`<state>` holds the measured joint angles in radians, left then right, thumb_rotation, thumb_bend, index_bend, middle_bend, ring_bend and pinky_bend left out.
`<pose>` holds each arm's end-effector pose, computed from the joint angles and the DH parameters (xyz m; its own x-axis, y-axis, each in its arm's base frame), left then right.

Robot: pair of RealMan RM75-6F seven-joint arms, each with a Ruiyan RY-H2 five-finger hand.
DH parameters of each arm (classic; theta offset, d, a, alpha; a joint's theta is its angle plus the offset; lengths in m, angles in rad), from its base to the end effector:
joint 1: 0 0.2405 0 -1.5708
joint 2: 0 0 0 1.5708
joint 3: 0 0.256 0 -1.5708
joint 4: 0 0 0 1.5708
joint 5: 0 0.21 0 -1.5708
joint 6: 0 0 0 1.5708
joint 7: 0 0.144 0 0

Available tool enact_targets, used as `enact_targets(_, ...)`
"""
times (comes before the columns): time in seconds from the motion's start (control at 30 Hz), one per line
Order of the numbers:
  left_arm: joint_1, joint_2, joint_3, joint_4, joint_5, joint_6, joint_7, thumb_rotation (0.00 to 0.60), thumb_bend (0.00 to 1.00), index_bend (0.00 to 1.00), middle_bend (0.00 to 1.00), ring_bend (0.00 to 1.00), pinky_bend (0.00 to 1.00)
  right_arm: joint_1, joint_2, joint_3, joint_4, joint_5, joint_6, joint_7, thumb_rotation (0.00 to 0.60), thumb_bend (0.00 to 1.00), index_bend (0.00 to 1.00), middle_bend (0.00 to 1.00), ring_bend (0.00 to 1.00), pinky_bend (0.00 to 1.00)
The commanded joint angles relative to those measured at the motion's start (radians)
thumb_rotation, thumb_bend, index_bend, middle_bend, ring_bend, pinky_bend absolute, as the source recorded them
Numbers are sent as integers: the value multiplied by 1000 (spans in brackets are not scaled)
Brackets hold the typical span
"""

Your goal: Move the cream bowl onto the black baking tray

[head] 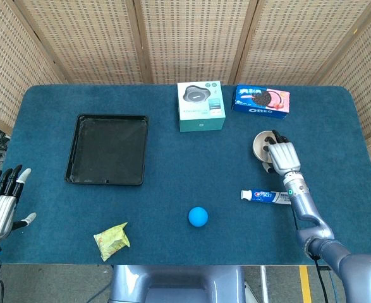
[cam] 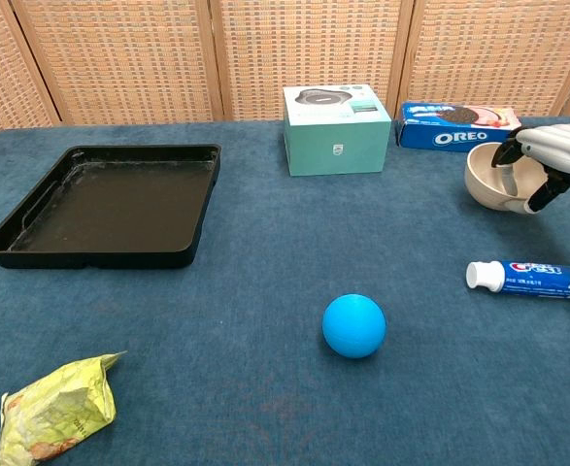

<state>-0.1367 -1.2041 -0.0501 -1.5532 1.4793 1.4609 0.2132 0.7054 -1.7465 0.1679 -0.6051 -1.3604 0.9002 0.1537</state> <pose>-0.3090 0.1976 0.1348 0.5577 0.0015 0.8300 0.8295 -0.0359 -0.5573 -0.2824 -0.4165 0.0219 0.5493 -0.1217 0.8267 -0.8325 -0.1652 0.5289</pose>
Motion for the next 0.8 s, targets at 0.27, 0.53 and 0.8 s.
enact_targets(0.27, -1, 1, 3, -4, 2, -4, 3, 600, 83, 0, 0, 0, 0, -7, 12, -5, -22, -7, 18, -9, 600, 534, 668, 330, 98, 251)
enact_targets(0.53, -1, 5, 5, -4, 8, -2, -11, 600, 84, 0, 0, 0, 0, -11, 79, 8, -186, -21, 96, -96, 600, 535, 671, 332, 98, 251)
enact_targets(0.8, -2, 11, 5, -3, 6, -6, -31, 600, 83, 0, 0, 0, 0, -8, 140, 32, -455, 3, 131, -269, 600, 535, 672, 333, 98, 251)
